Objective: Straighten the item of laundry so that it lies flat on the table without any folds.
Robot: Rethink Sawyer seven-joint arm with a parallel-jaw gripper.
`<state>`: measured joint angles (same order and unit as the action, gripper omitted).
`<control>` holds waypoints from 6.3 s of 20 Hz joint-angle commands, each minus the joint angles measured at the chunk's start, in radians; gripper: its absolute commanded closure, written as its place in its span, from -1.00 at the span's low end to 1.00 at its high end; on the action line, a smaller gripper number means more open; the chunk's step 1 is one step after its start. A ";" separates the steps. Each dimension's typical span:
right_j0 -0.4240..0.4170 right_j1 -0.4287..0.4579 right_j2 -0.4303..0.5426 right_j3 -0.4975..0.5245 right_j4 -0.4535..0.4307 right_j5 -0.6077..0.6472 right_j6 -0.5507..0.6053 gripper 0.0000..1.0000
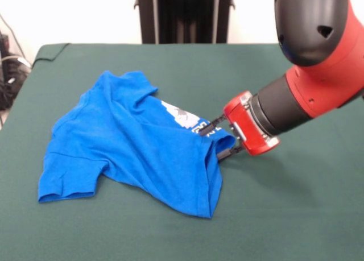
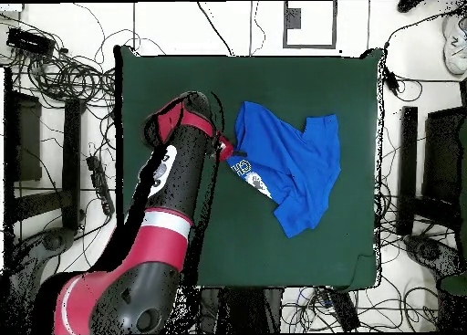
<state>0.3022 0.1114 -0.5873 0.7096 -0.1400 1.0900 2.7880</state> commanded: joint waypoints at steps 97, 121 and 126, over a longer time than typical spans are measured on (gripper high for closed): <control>-0.022 0.002 -0.041 -0.029 0.073 0.129 0.118 -1.00; -0.040 0.007 -0.076 -0.101 0.051 0.175 0.066 -1.00; -0.032 0.025 -0.082 -0.099 0.049 0.165 0.081 -1.00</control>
<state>0.2648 0.1410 -0.6814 0.6348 -0.0833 1.1648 2.7880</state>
